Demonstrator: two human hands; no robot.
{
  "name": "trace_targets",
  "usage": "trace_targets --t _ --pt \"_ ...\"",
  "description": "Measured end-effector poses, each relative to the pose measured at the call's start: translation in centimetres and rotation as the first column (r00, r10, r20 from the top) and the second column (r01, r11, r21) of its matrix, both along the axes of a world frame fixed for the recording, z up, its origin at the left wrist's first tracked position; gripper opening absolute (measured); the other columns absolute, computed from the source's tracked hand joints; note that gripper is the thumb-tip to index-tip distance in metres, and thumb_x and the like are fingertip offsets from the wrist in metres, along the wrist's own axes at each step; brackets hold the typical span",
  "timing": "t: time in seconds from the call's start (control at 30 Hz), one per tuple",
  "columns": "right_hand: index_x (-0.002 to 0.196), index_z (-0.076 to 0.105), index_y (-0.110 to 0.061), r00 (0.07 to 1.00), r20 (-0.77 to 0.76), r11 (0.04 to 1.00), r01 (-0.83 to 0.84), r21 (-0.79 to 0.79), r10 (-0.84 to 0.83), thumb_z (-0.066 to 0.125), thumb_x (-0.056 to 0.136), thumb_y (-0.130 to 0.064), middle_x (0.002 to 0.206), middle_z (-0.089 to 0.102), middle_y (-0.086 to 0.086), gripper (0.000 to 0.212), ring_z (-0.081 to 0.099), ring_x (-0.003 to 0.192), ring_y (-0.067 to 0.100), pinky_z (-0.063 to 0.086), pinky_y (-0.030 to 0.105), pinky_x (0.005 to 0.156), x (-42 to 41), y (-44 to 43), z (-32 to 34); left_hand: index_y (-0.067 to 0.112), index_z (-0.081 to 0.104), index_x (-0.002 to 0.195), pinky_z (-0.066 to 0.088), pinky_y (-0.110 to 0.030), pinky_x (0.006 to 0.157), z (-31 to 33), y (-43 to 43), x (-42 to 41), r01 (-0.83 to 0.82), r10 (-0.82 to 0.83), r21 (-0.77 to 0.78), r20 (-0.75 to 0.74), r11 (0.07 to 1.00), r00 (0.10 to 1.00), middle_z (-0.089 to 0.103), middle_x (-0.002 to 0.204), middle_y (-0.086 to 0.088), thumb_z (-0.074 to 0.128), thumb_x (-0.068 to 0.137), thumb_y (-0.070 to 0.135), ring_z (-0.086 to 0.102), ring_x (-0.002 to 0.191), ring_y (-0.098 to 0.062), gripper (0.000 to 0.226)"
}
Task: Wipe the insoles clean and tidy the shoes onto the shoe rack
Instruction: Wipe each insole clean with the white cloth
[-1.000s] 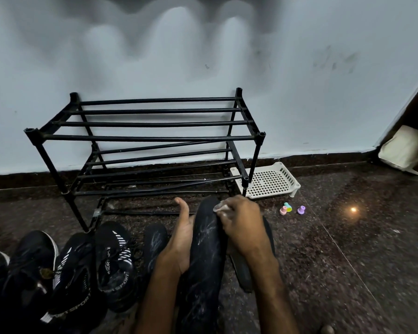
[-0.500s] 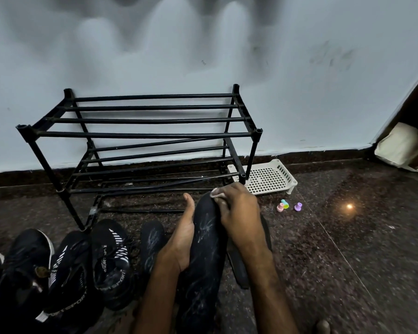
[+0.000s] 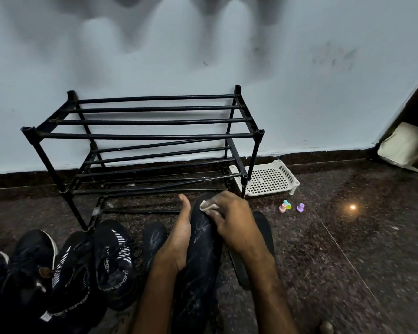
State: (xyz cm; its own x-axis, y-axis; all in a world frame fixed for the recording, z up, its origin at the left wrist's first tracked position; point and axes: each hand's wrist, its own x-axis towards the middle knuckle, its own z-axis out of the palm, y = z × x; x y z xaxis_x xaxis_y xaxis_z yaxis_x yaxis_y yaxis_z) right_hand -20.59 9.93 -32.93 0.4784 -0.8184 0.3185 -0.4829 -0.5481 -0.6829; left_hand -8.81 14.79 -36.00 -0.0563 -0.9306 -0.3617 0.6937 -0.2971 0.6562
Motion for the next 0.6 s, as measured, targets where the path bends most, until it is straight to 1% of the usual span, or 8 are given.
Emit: trace_targets --t 0.1,0.17,0.23,0.3,0.37,0.47,0.53,0.6 --pt "0.095 0.074 -0.015 0.981 -0.027 0.98 0.193 -0.044 -0.194 0.066 0.088 -0.005 0.098 0.063 -0.005 0.014 0.059 0.084 0.005 0.05 0.017 0.083 -0.7 -0.6 -0.1 0.009 0.076 0.106 0.06 -0.04 0.068 0.2 0.0 -0.3 0.04 -0.04 -0.008 -0.02 0.999 0.999 0.071 0.098 -0.019 0.02 0.082 0.082 0.071 0.082 -0.029 0.095" --pt "0.1 0.073 -0.011 0.968 0.022 0.964 0.25 -0.096 -0.249 0.064 0.089 -0.004 0.1 0.061 -0.004 0.016 0.056 0.084 0.003 0.044 0.005 0.082 -0.1 -0.5 0.5 0.011 0.075 0.11 0.059 -0.037 0.074 0.1 -0.1 -0.6 0.032 -0.032 -0.004 -0.015 0.999 0.999 0.072 0.105 -0.017 0.019 0.084 0.081 0.071 0.092 -0.028 0.093" --pt "0.101 0.073 -0.012 0.988 0.056 0.984 0.152 -0.098 -0.147 0.064 0.089 -0.003 0.1 0.061 -0.005 0.017 0.056 0.086 0.001 0.041 0.0 0.082 0.7 0.0 0.9 0.014 0.075 0.112 0.055 -0.04 0.085 0.0 -0.2 -0.7 -0.006 0.006 0.003 -0.009 1.0 1.0 0.069 0.116 -0.018 0.021 0.083 0.081 0.068 0.107 -0.029 0.091" --pt "0.098 0.074 -0.016 1.0 0.016 0.999 -0.011 -0.049 0.012 0.067 0.088 -0.005 0.099 0.063 -0.007 0.017 0.059 0.089 0.0 0.048 0.01 0.085 0.9 0.5 0.9 0.011 0.073 0.113 0.05 -0.044 0.093 -0.2 -0.2 -0.5 -0.042 0.042 0.0 -0.011 0.999 0.999 0.067 0.118 -0.021 0.024 0.08 0.085 0.065 0.113 -0.033 0.094" --pt "0.095 0.075 -0.018 0.999 -0.031 1.0 -0.015 0.019 0.016 0.069 0.087 -0.007 0.098 0.064 -0.008 0.015 0.061 0.088 0.0 0.053 0.021 0.086 0.2 0.4 0.6 0.008 0.073 0.11 0.054 -0.043 0.085 -0.4 -0.2 -0.2 -0.034 0.034 -0.013 0.0 0.999 0.999 0.07 0.109 -0.022 0.022 0.079 0.086 0.068 0.103 -0.033 0.098" --pt "0.095 0.075 -0.017 0.976 -0.048 0.977 0.212 -0.022 -0.213 0.067 0.089 -0.007 0.099 0.063 -0.006 0.014 0.062 0.086 0.006 0.054 0.026 0.087 -1.0 -0.5 0.4 0.006 0.074 0.108 0.059 -0.041 0.067 -0.2 -0.3 -0.3 0.021 -0.022 -0.024 -0.022 0.999 1.0 0.071 0.096 -0.019 0.016 0.08 0.085 0.071 0.082 -0.03 0.102" --pt "0.1 0.074 -0.015 0.963 -0.027 0.96 0.265 -0.085 -0.268 0.065 0.09 -0.007 0.101 0.062 -0.005 0.015 0.059 0.086 0.006 0.049 0.015 0.086 -0.9 -0.9 0.7 0.008 0.075 0.108 0.06 -0.042 0.064 0.1 -0.1 -0.7 0.053 -0.054 -0.023 -0.018 0.998 0.998 0.072 0.094 -0.019 0.015 0.08 0.085 0.071 0.079 -0.03 0.102" --pt "0.104 0.073 -0.014 0.982 -0.01 0.976 0.186 -0.111 -0.188 0.064 0.091 -0.006 0.103 0.062 -0.005 0.018 0.055 0.087 0.003 0.037 -0.001 0.083 -0.1 -0.6 1.1 0.01 0.077 0.105 0.06 -0.039 0.067 0.1 -0.1 -0.7 0.052 -0.052 -0.021 -0.007 0.998 0.999 0.073 0.098 -0.019 0.014 0.081 0.083 0.073 0.085 -0.029 0.099"
